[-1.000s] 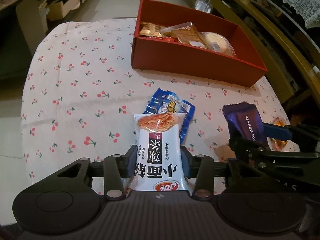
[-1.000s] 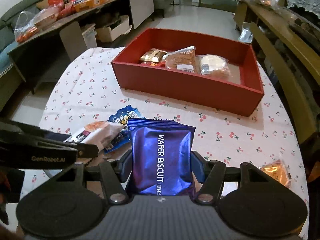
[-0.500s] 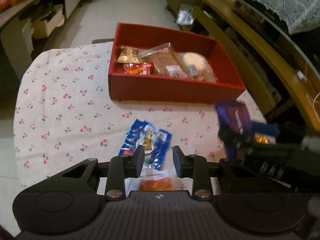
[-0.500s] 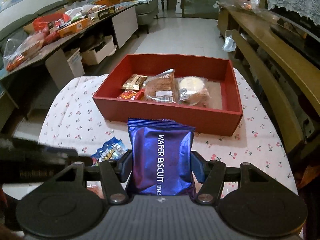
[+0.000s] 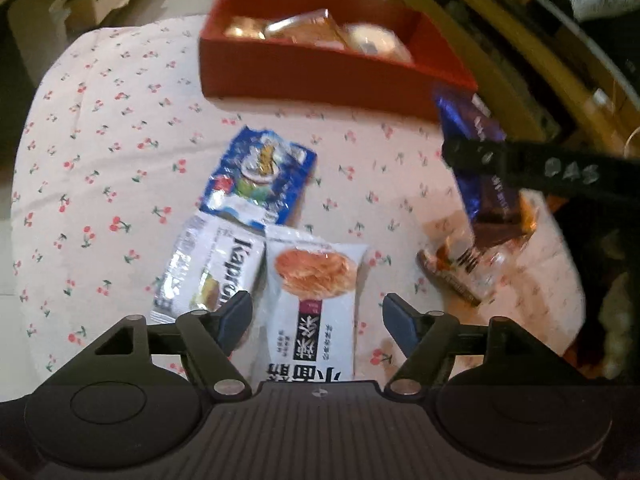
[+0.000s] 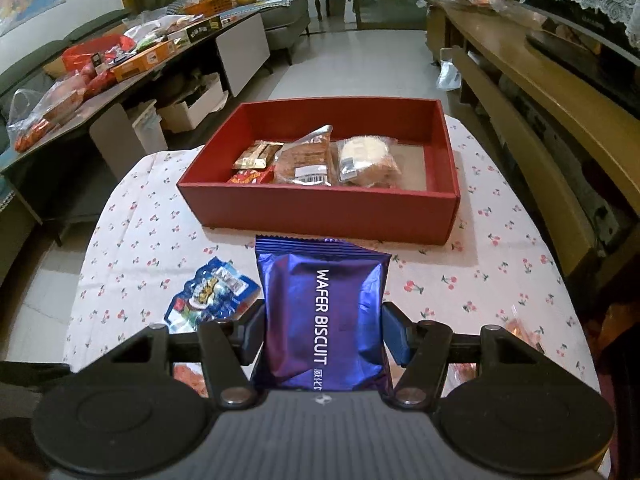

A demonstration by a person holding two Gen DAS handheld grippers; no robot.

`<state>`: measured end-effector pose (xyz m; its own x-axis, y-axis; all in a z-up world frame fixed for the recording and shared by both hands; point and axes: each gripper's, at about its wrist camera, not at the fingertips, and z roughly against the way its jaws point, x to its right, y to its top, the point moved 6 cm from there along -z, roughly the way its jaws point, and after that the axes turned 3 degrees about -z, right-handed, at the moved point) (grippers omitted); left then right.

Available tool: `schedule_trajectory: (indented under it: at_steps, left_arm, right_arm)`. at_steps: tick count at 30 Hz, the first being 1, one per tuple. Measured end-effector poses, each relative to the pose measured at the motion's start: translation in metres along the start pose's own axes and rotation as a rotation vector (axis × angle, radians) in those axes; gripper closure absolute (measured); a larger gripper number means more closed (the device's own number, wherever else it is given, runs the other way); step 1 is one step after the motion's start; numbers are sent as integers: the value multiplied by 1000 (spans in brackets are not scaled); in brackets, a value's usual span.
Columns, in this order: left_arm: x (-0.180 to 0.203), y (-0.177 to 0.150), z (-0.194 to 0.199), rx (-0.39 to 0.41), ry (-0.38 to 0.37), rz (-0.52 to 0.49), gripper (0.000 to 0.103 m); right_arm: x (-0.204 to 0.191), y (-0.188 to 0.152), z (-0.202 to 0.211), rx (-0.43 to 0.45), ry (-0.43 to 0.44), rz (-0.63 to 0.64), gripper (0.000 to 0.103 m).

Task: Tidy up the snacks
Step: 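Carry both held packets up and over the red box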

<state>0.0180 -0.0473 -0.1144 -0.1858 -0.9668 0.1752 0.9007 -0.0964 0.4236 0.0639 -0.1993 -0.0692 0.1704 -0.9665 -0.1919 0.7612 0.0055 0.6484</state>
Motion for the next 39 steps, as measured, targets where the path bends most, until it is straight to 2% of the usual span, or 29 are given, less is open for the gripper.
schedule_trajectory:
  at_steps: [4,6,8,9,10,13,17,20,25,30,39]
  left_arm:
    - [6,-2,-31,-53,69,3,28]
    - [9,-2,-39,-44,104,-12,25]
    - [16,-3,-39,-53,160,-56,33]
    - [18,-4,-37,-52,171,-74,43]
    - [17,-5,-35,-52,170,-72,49]
    - [16,-2,-29,-63,125,-37,56]
    - [22,12,-15,-13,88,-91,57]
    - [18,27,-8,30,46,-81,57]
    - [6,59,4,93,25,-71,57]
    - [0,96,14,165,19,-69,57]
    - [-9,157,6,229,42,-65,57]
  right_arm:
    - [-1,-2,5,3,21,8,31]
    - [-2,-2,7,8,30,14,31]
    - [-3,-2,8,9,29,24,31]
    - [-3,-3,8,9,27,27,31]
    - [-3,-2,9,11,27,29,31]
    - [-2,1,13,28,13,37,31]
    - [3,10,14,57,-6,12,31]
    - [1,18,10,61,-23,11,31]
    - [1,28,3,60,-68,19,31]
    - [1,47,2,82,-102,23,31]
    - [-2,93,-26,115,-109,35,31]
